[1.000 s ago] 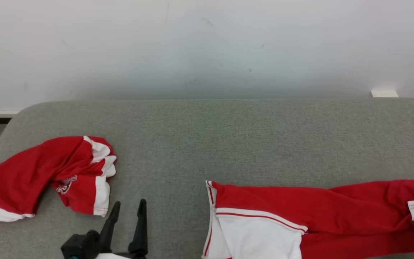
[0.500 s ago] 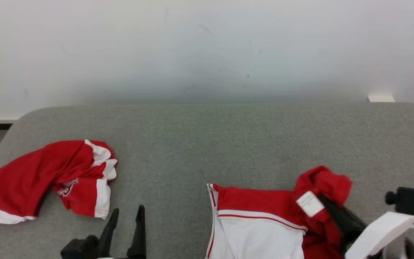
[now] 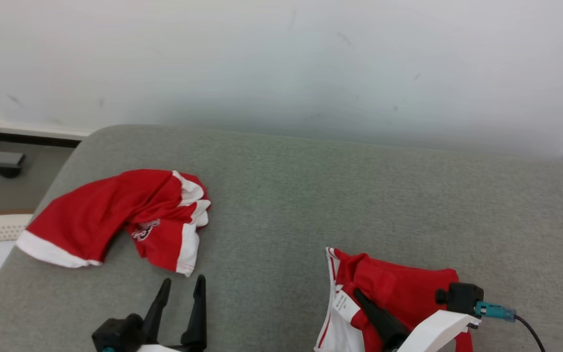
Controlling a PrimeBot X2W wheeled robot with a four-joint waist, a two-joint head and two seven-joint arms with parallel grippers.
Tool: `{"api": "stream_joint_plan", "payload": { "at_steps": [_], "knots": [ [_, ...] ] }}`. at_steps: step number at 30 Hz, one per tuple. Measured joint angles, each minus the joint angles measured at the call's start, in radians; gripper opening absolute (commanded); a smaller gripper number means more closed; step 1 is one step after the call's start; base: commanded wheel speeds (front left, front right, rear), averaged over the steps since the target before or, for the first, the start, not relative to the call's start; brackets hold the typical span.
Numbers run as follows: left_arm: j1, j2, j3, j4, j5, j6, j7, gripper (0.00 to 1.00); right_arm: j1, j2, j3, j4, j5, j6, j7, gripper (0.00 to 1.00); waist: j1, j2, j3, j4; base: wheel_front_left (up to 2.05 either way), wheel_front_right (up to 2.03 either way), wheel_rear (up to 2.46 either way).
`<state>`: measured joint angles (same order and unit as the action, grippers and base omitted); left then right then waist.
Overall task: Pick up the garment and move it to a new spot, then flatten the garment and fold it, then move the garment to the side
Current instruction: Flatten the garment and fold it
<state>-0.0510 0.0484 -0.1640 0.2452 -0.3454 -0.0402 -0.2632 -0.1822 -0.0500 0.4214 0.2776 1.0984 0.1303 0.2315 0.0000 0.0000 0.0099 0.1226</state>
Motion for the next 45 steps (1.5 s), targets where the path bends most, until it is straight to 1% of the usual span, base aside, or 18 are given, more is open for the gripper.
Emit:
{"api": "stream_joint_plan", "payload": {
  "at_steps": [3,4,5,6,8,11,14,17,20,22,24,28,31,34,36,38,41,45],
  "knots": [
    [-0.004,0.000,0.000,0.006,0.000,-0.002,0.000,1.00,-0.039,0.000,0.049,0.107,0.039,0.000,-0.073,0.00,0.0000,0.0000,0.002,0.029,0.00,0.00,0.00],
    [-0.005,0.000,0.001,0.006,0.000,-0.003,0.000,1.00,-0.054,0.000,0.064,0.140,0.053,0.000,-0.092,0.21,0.0000,0.0000,0.002,0.037,0.00,0.00,0.00],
    [-0.006,0.000,0.003,0.006,0.000,-0.003,0.000,1.00,-0.068,0.000,0.078,0.170,0.069,0.000,-0.112,0.64,0.0000,0.0000,0.004,0.044,0.00,0.00,0.00],
    [-0.007,0.000,0.006,0.006,0.000,-0.003,0.000,1.00,-0.082,0.000,0.095,0.196,0.086,0.000,-0.128,1.00,0.0000,0.0000,0.006,0.048,0.00,0.00,0.00],
    [-0.007,0.000,0.010,0.005,0.000,-0.003,0.000,1.00,-0.110,0.001,0.134,0.222,0.115,0.000,-0.150,1.00,0.0000,0.0000,0.012,0.053,0.00,0.00,0.00],
    [-0.007,0.000,0.017,0.002,0.000,-0.003,0.000,1.00,-0.143,0.001,0.179,0.228,0.170,0.000,-0.174,1.00,0.0000,0.0000,0.017,0.050,0.00,0.00,0.00],
    [-0.006,0.000,0.020,-0.001,0.000,0.001,0.000,1.00,-0.158,0.001,0.202,0.200,0.221,0.000,-0.191,1.00,0.0000,0.0000,0.019,0.037,0.00,0.00,0.00],
    [-0.005,0.000,0.023,-0.009,-0.001,0.005,0.000,1.00,-0.165,0.001,0.193,0.139,0.250,0.000,-0.200,1.00,0.0000,0.0000,0.017,0.018,0.00,0.00,0.00],
    [-0.004,0.000,0.025,-0.019,-0.008,0.006,0.000,1.00,-0.163,-0.031,0.168,0.047,0.258,0.000,-0.206,1.00,0.0000,0.0000,0.015,-0.002,0.00,0.00,0.00],
    [-0.002,0.000,0.031,-0.025,-0.010,0.007,0.000,1.00,-0.153,-0.076,0.141,-0.016,0.255,0.000,-0.217,1.00,0.0000,0.0000,0.013,-0.017,0.00,0.00,0.00],
    [0.000,0.000,0.035,-0.030,-0.011,0.010,0.000,1.00,-0.137,-0.130,0.112,-0.068,0.224,0.000,-0.241,1.00,0.0000,0.0000,0.012,-0.032,0.00,0.00,0.00],
    [0.002,0.000,0.045,-0.045,-0.011,0.011,0.000,1.00,-0.107,-0.235,0.040,-0.125,0.104,0.000,-0.307,1.00,0.0000,0.0001,0.007,-0.060,0.00,0.00,0.00],
    [0.002,0.000,0.047,-0.060,-0.011,0.014,0.000,1.00,-0.085,-0.290,-0.025,-0.132,-0.029,0.000,-0.367,1.00,0.0000,0.0000,0.003,-0.077,0.00,0.00,0.00],
    [0.006,0.000,0.051,-0.067,-0.011,0.014,0.000,1.00,-0.062,-0.331,-0.097,-0.094,-0.234,0.000,-0.419,1.00,0.0000,0.0000,0.002,-0.088,0.00,0.00,0.00],
    [0.010,0.000,0.051,-0.070,-0.011,0.013,0.000,1.00,-0.040,-0.318,-0.147,-0.076,-0.327,0.000,-0.431,1.00,-0.0001,0.0001,0.002,-0.092,0.00,0.00,0.00],
    [0.010,0.000,0.053,-0.076,-0.011,0.011,0.000,1.00,-0.020,-0.285,-0.188,-0.073,-0.429,0.000,-0.447,1.00,0.0000,0.0001,0.003,-0.095,0.00,0.00,0.00],
    [0.011,0.000,0.058,-0.092,-0.009,0.009,0.000,1.00,0.008,-0.252,-0.276,-0.085,-0.588,0.000,-0.472,1.00,0.0000,0.0000,0.004,-0.099,0.00,0.00,0.00],
    [0.013,0.000,0.066,-0.106,0.049,0.010,0.000,1.00,0.068,-0.181,-0.356,-0.120,-0.711,0.000,-0.488,1.00,0.0000,0.0000,0.000,-0.106,0.00,0.00,0.00]
  ]
}}
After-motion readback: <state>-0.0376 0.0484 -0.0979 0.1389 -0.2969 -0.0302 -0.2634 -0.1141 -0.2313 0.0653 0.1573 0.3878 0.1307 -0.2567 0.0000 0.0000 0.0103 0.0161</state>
